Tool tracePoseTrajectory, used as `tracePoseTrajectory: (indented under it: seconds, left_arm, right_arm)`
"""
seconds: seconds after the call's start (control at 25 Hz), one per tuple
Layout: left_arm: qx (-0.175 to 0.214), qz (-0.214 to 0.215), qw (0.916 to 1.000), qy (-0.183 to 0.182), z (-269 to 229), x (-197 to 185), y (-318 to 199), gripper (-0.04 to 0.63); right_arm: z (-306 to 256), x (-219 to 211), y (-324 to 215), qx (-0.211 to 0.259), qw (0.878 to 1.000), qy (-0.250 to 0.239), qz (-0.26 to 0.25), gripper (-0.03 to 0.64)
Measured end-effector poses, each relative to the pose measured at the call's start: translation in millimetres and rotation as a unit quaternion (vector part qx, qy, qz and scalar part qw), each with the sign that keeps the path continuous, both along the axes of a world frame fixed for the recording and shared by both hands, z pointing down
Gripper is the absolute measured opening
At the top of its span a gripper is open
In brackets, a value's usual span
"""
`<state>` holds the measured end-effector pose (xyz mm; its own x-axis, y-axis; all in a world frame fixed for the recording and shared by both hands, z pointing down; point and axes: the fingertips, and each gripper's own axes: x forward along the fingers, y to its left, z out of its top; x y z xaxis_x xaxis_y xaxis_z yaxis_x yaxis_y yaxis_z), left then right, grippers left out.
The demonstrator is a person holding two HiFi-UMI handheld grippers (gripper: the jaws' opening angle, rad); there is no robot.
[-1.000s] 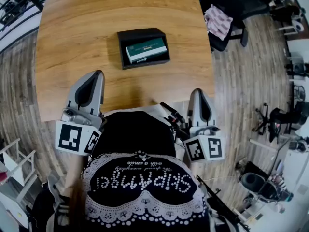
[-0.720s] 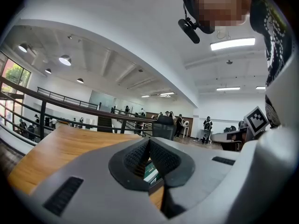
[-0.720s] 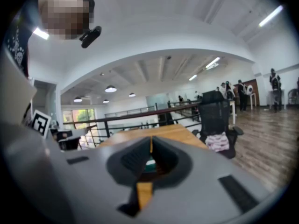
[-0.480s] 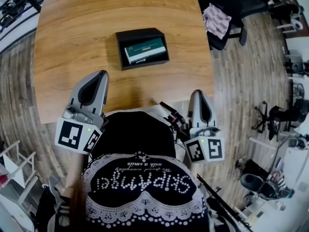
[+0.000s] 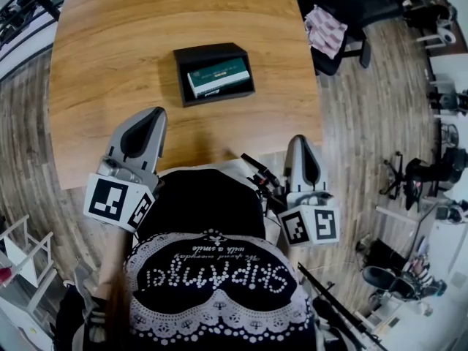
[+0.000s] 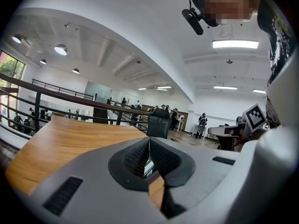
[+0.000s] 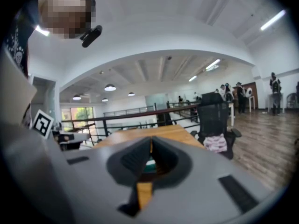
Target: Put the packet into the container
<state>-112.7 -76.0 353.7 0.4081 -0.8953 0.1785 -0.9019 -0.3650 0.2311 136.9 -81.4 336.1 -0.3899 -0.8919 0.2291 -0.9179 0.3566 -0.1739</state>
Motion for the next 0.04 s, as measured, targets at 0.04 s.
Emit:
tracePoseTrajectory:
  seconds: [0.04]
  left_arm:
    - [0.0,0.004,1.0,-0.002,0.3,0.5,0.5,0.034]
  right_arm:
    - [-0.1,0.1,0.2,0.001,1.0,0.001,0.0,0.035]
